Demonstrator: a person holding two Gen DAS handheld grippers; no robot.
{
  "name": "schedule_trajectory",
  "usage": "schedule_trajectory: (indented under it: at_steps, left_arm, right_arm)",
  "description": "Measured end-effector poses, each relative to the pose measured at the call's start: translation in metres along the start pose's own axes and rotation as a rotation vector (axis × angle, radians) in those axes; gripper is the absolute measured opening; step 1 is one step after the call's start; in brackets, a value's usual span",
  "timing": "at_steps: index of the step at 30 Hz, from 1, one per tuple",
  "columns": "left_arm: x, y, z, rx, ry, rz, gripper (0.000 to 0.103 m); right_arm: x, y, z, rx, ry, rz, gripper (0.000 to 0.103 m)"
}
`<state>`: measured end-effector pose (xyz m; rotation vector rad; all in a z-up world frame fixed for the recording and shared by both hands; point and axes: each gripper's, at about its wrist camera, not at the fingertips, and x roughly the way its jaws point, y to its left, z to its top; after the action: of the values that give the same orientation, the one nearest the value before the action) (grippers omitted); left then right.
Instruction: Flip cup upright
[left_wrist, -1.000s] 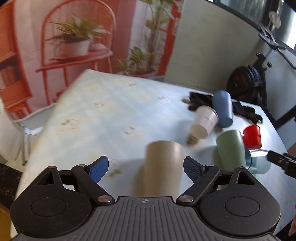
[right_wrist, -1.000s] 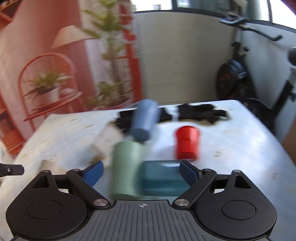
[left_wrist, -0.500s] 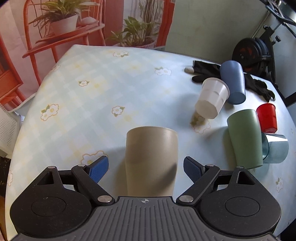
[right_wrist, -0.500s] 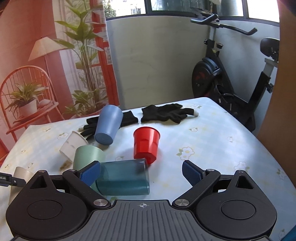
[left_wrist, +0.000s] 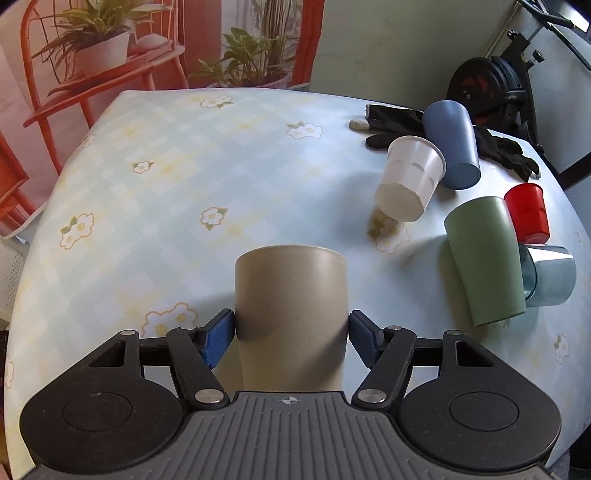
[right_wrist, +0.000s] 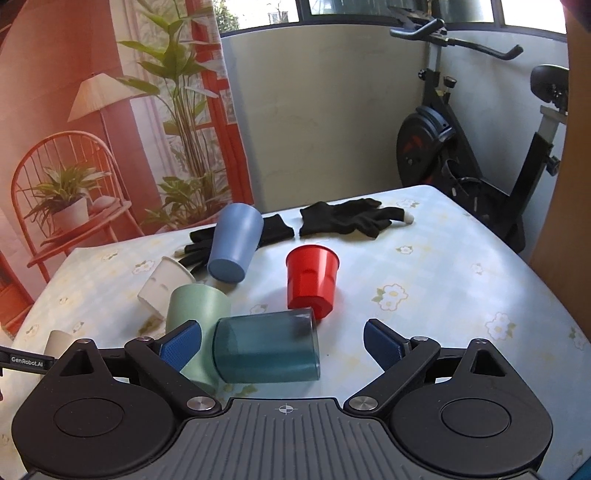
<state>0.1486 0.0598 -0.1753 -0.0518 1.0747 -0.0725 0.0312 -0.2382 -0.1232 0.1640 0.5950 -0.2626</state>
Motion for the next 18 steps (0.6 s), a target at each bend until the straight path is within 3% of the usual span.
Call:
schedule_trajectory:
  at_steps: [5, 12, 18]
  left_arm:
    - [-0.011, 0.007, -0.008, -0.029, -0.039, -0.011, 0.070]
    - [-0.043, 0.024, -0.023, -0.086, -0.162, 0.001, 0.069]
    - [-0.047, 0.031, -0.014, -0.070, -0.238, 0.079, 0.069]
  right_arm:
    - [0.000, 0.000, -0.001, 0.002, 0.007, -0.006, 0.093]
    - [-0.001, 0.001, -0.003, 0.001, 0.010, -0.009, 0.093]
    - [0.001, 0.005, -0.005, -0.007, 0.018, -0.007, 0.093]
